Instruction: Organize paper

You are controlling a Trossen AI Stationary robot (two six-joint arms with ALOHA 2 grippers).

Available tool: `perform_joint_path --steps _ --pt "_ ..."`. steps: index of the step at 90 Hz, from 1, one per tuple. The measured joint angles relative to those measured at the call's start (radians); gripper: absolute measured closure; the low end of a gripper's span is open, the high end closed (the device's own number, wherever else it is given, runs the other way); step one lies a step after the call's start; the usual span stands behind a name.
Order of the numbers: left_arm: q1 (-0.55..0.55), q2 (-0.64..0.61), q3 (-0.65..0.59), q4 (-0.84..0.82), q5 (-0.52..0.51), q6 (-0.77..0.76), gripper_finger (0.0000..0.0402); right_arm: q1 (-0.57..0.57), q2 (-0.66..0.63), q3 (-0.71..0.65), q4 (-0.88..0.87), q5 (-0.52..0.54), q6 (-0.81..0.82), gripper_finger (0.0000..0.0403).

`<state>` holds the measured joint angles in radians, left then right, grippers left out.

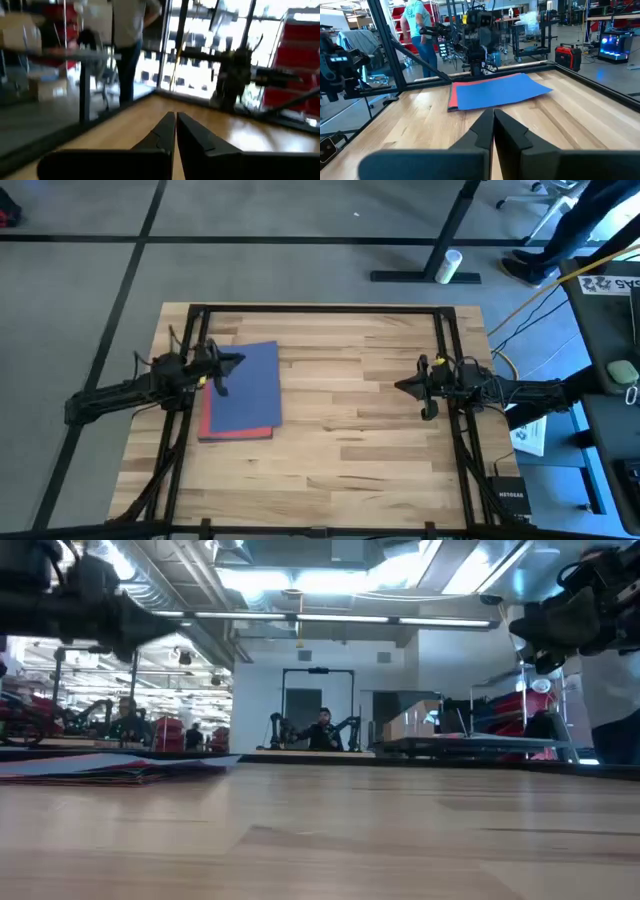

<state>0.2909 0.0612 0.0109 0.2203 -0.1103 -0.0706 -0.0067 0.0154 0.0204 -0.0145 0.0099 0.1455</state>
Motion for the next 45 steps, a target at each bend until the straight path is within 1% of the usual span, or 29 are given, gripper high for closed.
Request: perform_joint_path --steps 8,15,27,33,40,45 --pt "0.0 0.0 0.0 0.092 0.012 0.021 0.0402 0.0 0.0 0.0 0.042 0.019 -0.034 0.0403" --pt "-0.003 0.0 0.0 0.128 0.019 0.046 0.0402 0.0 0.0 0.0 0.069 0.025 -0.051 0.0403" --pt "-0.004 0.003 0.002 0.128 0.03 0.044 0.0402 0.0 0.0 0.0 0.134 0.023 -0.04 0.0403" --pt "-0.004 0.022 0.017 0.126 0.064 0.033 0.0402 0.0 0.0 0.0 0.181 0.023 -0.015 0.0403" --pt "-0.004 0.064 0.047 0.108 0.124 0.04 0.0402 0.0 0.0 0.0 0.232 0.024 0.054 0.0403" --pt "-0.009 0.109 0.081 0.073 0.137 0.056 0.0402 0.0 0.0 0.0 0.257 0.023 0.082 0.0403"
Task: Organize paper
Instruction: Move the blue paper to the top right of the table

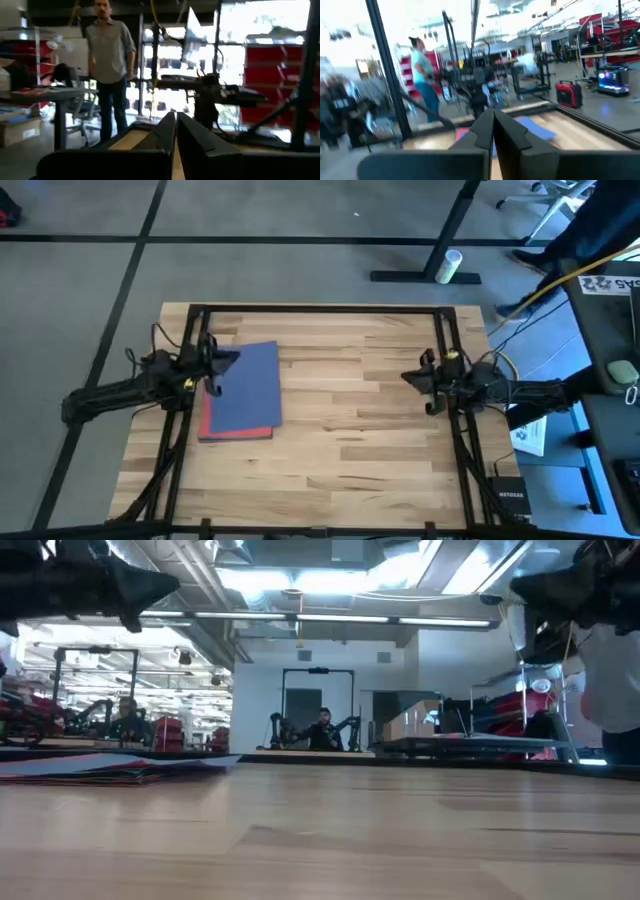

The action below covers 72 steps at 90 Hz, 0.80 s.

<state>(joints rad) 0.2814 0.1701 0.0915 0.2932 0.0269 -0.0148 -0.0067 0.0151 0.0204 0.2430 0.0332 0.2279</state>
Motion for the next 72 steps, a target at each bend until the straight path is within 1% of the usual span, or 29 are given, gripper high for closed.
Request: perform_joint_path --steps 10,19,31,44,58,72 --pt "-0.026 0.116 0.085 -0.082 -0.003 0.073 0.0402 0.0 0.0 0.0 -0.014 -0.006 0.004 0.0403" --pt "-0.055 0.256 0.185 -0.166 -0.017 0.162 0.0402 0.0 0.005 0.0 -0.032 0.022 -0.021 0.0403" --pt "-0.084 0.456 0.324 -0.292 -0.096 0.265 0.0402 0.0 0.026 0.0 -0.035 0.058 -0.078 0.0403" --pt "-0.076 0.657 0.447 -0.455 -0.128 0.36 0.0402 0.0 0.056 0.0 -0.058 0.161 -0.075 0.0403" --pt "-0.029 0.832 0.55 -0.561 -0.117 0.343 0.0402 0.0 0.094 0.0 -0.092 0.209 -0.051 0.0398" --pt "0.03 0.949 0.633 -0.581 -0.078 0.307 0.0402 0.0 0.143 0.0 -0.089 0.211 -0.051 0.0371"
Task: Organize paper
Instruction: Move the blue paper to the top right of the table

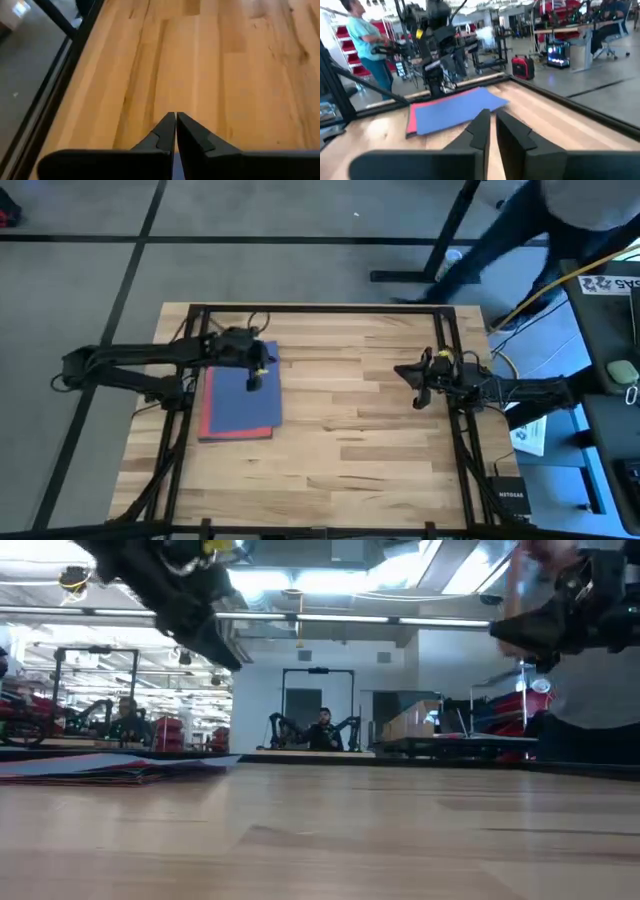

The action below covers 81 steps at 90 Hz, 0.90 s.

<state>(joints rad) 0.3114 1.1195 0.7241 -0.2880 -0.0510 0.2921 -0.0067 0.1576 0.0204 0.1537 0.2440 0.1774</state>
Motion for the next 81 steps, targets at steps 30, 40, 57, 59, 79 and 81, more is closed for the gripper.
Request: perform_joint_path --steps 30,40,57,59,79,81 --pt "0.2 0.145 0.166 -0.227 0.189 0.158 0.0402 0.0 0.111 0.0 0.006 0.0 0.002 0.0345" --pt "0.252 0.194 0.201 -0.305 0.195 0.219 0.0402 0.0 0.134 0.0 0.008 0.0 0.003 0.0345" --pt "0.307 0.269 0.223 -0.315 0.195 0.275 0.0402 0.0 0.155 0.0 0.01 0.0 0.005 0.0345" --pt "0.313 0.279 0.228 -0.314 0.196 0.275 0.0402 0.0 0.155 0.0 0.009 0.0 0.005 0.0345" --pt "0.363 0.415 0.314 -0.316 0.197 0.335 0.0402 0.0 0.155 0.0 0.014 0.001 0.011 0.0345" --pt "0.367 0.43 0.325 -0.32 0.196 0.355 0.0402 0.0 0.155 0.0 0.017 0.001 0.018 0.0345"
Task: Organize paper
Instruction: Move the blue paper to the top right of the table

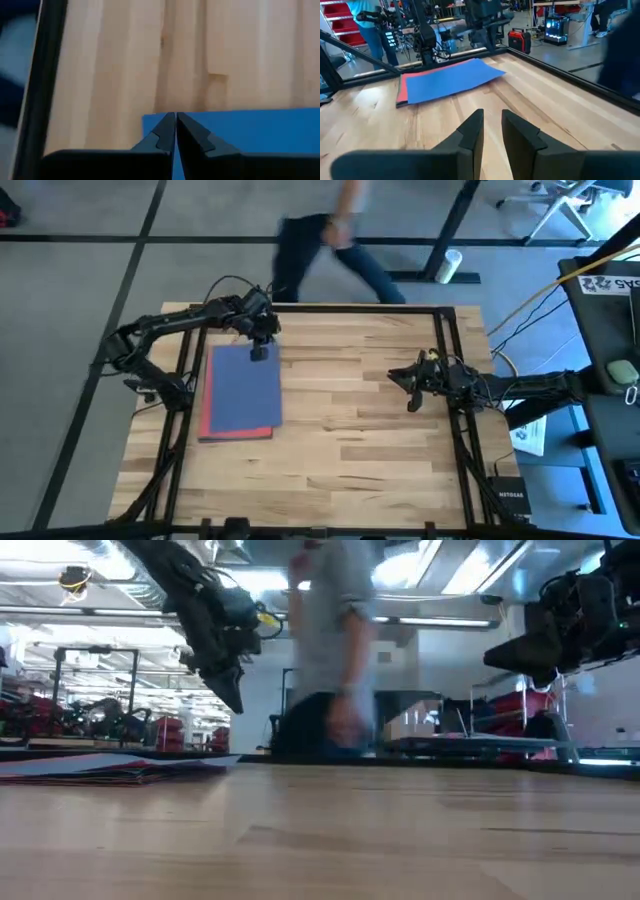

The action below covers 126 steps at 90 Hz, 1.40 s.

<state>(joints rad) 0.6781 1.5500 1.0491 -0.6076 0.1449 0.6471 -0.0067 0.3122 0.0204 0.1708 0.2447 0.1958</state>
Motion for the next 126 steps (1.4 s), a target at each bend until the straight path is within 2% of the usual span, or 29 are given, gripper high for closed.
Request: perform_joint_path --steps 24,39,55,94,126 --pt "0.024 0.17 0.145 -0.112 -0.077 0.181 0.0402 0.0 0.0 0.0 -0.001 -0.001 0.007 0.0345" --pt "0.025 0.22 0.176 -0.195 -0.082 0.259 0.0402 0.0 0.0 0.0 -0.001 0.003 0.008 0.0345" --pt "0.025 0.234 0.176 -0.196 -0.091 0.255 0.0396 0.0 0.0 0.0 -0.002 0.007 0.009 0.0345" --pt "0.035 0.235 0.176 -0.161 -0.087 0.252 0.0337 0.0 0.0 0.0 -0.017 0.016 0.009 0.0345" --pt "0.051 0.298 0.176 -0.156 -0.082 0.225 0.0326 0.0 0.0 0.0 -0.017 0.018 0.012 0.0345"
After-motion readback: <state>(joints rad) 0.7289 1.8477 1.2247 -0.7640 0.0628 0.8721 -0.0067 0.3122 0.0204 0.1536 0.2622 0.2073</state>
